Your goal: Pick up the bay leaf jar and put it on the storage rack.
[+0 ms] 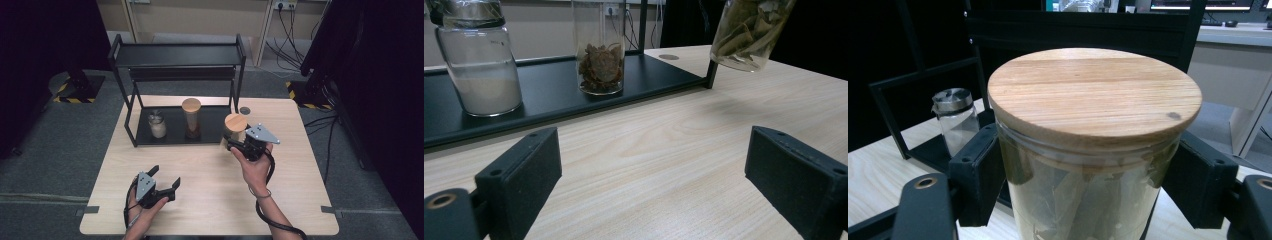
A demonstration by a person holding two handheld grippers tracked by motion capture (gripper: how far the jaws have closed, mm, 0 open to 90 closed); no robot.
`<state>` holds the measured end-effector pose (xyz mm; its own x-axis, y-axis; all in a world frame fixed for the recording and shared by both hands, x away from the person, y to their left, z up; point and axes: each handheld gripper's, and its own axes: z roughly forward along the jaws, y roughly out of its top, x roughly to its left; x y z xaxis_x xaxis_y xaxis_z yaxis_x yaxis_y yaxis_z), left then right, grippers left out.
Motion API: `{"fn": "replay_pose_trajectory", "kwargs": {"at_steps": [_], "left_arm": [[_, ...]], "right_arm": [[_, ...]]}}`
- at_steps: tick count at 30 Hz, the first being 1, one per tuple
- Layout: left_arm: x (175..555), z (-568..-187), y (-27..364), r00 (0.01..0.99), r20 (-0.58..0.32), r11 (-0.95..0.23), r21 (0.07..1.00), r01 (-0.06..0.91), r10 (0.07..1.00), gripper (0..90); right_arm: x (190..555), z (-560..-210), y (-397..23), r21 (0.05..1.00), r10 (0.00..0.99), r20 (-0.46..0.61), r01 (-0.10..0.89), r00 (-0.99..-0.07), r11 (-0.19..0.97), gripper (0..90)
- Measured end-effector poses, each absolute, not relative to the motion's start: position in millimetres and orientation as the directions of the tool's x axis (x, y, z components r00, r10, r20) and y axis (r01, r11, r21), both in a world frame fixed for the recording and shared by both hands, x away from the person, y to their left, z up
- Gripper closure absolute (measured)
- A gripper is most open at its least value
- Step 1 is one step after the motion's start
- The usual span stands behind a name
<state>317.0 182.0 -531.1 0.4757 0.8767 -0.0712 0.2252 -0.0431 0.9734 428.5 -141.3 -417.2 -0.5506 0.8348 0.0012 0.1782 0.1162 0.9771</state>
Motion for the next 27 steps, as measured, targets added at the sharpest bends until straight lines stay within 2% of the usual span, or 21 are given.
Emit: {"fn": "replay_pose_trajectory", "kwargs": {"at_steps": [27], "left_arm": [[317, -531, 182, 0.478, -0.068, -0.046, 0.974, 0.222, 0.876, 7.4]], "right_arm": [[453, -415, -117, 0.974, 0.835, 0.01, 0.196, -0.55, 0.117, 25.3]]}}
